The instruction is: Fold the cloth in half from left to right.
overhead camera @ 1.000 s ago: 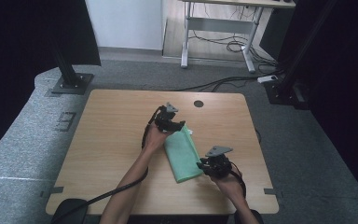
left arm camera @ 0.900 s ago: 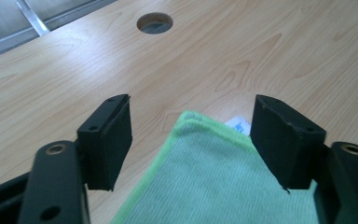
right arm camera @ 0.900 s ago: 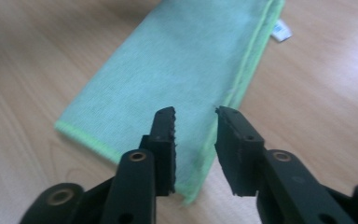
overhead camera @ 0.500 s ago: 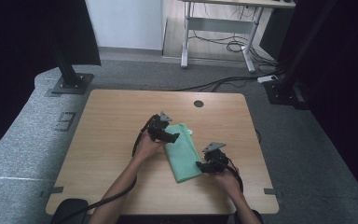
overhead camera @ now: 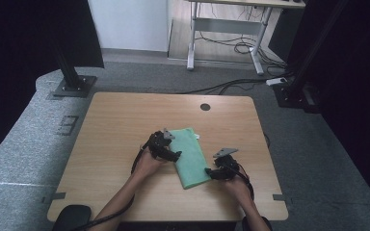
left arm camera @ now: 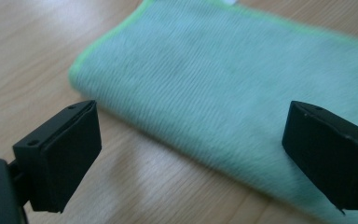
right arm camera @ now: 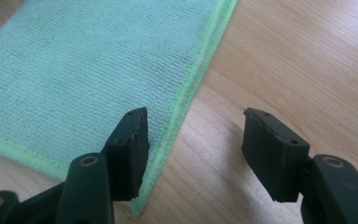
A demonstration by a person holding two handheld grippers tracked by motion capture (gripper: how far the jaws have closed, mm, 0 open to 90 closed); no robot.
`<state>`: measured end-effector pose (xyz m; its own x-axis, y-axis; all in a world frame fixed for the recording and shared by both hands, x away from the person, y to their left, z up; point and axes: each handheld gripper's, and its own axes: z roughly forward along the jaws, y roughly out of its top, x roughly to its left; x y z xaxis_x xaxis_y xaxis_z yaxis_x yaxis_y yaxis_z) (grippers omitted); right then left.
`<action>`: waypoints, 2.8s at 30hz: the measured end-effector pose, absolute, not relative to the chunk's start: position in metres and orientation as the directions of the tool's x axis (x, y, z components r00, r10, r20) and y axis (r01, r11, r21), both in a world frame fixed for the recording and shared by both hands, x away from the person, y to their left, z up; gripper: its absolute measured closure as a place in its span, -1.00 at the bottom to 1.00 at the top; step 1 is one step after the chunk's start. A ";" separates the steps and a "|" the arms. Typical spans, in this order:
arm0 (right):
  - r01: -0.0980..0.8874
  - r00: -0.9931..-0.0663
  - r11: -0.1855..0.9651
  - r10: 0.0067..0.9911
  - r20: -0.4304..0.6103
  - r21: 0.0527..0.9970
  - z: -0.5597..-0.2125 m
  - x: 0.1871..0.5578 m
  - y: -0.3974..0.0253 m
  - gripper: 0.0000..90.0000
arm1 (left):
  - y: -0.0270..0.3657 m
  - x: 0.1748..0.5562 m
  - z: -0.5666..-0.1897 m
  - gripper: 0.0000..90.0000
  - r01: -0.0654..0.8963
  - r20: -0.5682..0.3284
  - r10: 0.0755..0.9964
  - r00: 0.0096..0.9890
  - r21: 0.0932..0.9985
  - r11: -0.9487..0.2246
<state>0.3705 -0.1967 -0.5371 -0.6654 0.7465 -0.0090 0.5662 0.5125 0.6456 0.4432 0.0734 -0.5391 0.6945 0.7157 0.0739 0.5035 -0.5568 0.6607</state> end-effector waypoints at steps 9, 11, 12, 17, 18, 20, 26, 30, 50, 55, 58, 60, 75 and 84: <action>0.550 -0.696 0.528 0.718 0.005 0.647 -0.537 0.361 -0.186 -0.05 | 0.082 0.444 -0.545 -0.96 0.527 0.054 0.740 0.670 0.667 -0.526; 0.542 -0.708 0.533 0.706 0.011 0.650 -0.538 0.358 -0.181 -0.05 | 0.086 0.443 -0.546 -0.95 0.531 0.050 0.743 0.667 0.668 -0.522; 0.541 -0.712 0.534 0.702 0.016 0.651 -0.538 0.357 -0.178 -0.05 | 0.088 0.443 -0.546 -0.96 0.534 0.047 0.746 0.664 0.669 -0.517; 0.516 -0.741 0.550 0.671 0.020 0.657 -0.539 0.351 -0.165 -0.05 | 0.100 0.440 -0.546 -0.95 0.544 0.035 0.755 0.655 0.671 -0.504; 0.511 -0.747 0.554 0.664 0.021 0.657 -0.539 0.350 -0.162 -0.06 | 0.102 0.439 -0.546 -0.95 0.546 0.035 0.756 0.654 0.670 -0.503; 0.505 -0.754 0.556 0.657 0.023 0.660 -0.539 0.349 -0.157 -0.06 | 0.106 0.437 -0.546 -0.95 0.547 0.034 0.757 0.653 0.670 -0.502; 0.484 -0.773 0.569 0.634 0.020 0.665 -0.540 0.344 -0.145 -0.09 | 0.116 0.433 -0.548 -0.95 0.555 0.018 0.765 0.644 0.677 -0.484; 0.483 -0.770 0.564 0.638 0.019 0.669 -0.540 0.343 -0.143 -0.11 | 0.117 0.429 -0.546 -0.94 0.544 0.032 0.764 0.645 0.683 -0.488; 0.490 -0.705 0.496 0.709 -0.009 0.717 -0.532 0.351 -0.181 -0.61 | 0.162 0.376 -0.528 -0.93 0.547 -0.054 0.742 0.668 0.712 -0.441; 0.510 -0.677 0.479 0.736 -0.010 0.715 -0.534 0.356 -0.198 -0.70 | 0.169 0.361 -0.530 -0.97 0.545 -0.022 0.739 0.673 0.690 -0.476; 0.520 -0.661 0.471 0.750 -0.014 0.713 -0.536 0.357 -0.206 -0.71 | 0.175 0.353 -0.532 -0.98 0.545 -0.015 0.741 0.672 0.687 -0.481; 0.526 -0.653 0.467 0.757 -0.015 0.711 -0.537 0.358 -0.210 -0.73 | 0.179 0.349 -0.533 -0.99 0.547 -0.010 0.745 0.667 0.685 -0.481; 0.542 -0.635 0.473 0.772 -0.030 0.695 -0.552 0.364 -0.217 -0.98 | 0.184 0.353 -0.549 -1.00 0.574 -0.003 0.761 0.648 0.658 -0.486; 0.545 -0.630 0.436 0.776 0.007 0.716 -0.557 0.367 -0.220 -1.00 | 0.185 0.353 -0.549 -1.00 0.577 -0.004 0.763 0.646 0.657 -0.485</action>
<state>0.3666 -0.2204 -0.5569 -0.6301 0.7765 0.0071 0.5454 0.4360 0.7158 0.3532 0.1845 -0.5490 0.6464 0.7630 -0.0044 0.5772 -0.4852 0.6568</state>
